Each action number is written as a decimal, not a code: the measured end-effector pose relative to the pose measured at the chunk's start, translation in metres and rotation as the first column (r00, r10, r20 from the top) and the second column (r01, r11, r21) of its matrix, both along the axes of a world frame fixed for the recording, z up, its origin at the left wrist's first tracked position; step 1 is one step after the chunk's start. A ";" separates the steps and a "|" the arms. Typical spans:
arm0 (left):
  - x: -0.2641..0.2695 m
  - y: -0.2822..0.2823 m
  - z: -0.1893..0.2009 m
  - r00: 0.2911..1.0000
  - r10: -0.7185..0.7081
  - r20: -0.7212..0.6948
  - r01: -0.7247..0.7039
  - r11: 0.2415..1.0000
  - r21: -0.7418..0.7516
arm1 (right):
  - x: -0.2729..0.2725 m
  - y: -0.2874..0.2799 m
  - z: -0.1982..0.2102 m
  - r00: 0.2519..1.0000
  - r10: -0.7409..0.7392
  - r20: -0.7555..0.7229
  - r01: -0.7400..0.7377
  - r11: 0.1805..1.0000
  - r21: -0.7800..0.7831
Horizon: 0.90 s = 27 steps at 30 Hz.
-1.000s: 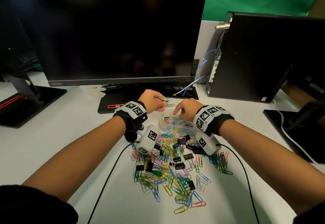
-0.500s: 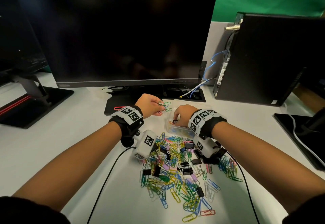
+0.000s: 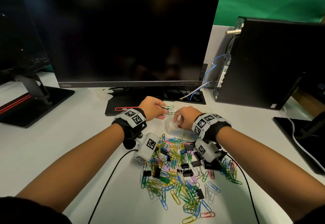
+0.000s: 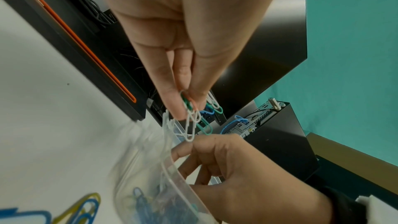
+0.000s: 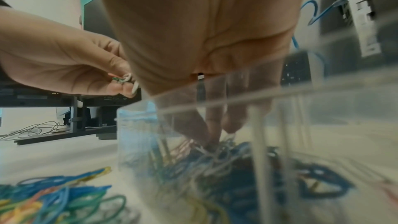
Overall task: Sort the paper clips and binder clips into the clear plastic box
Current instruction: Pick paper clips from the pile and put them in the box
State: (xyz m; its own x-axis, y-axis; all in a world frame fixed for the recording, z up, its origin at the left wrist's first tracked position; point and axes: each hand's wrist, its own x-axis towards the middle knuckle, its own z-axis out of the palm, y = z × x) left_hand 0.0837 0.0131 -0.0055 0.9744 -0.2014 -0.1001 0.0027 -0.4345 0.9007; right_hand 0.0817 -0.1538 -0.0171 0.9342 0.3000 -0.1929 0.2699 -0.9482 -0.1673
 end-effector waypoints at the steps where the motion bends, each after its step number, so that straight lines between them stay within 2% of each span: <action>1: -0.001 0.000 0.000 1.000 -0.002 0.004 0.002 1.000 0.007 | 0.000 -0.001 0.002 1.000 0.007 -0.002 -0.007 1.000 -0.004; 8: -0.002 0.002 0.000 1.000 -0.022 0.002 0.022 1.000 0.020 | 0.001 -0.009 0.005 0.985 0.106 -0.137 -0.108 0.994 -0.013; 17: 0.000 -0.006 -0.003 0.999 -0.040 -0.020 0.040 0.999 -0.004 | 0.000 -0.016 0.003 0.997 0.059 -0.057 -0.057 0.998 0.036; 20: 0.002 -0.010 -0.003 0.999 -0.035 -0.021 0.035 0.999 -0.001 | -0.002 -0.024 0.005 0.997 0.051 -0.050 -0.045 0.994 0.102; 27: 0.008 -0.027 -0.006 0.998 -0.048 -0.035 0.048 0.999 0.009 | -0.006 -0.053 0.019 0.990 -0.096 -0.107 0.129 0.924 0.359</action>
State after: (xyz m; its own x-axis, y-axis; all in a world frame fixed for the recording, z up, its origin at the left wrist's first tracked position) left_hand 0.0914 -0.0142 -0.0110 0.9595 -0.2468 -0.1358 0.0129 -0.4433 0.8963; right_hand 0.0761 -0.2069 0.0019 0.9506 0.2589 -0.1713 0.1344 -0.8407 -0.5246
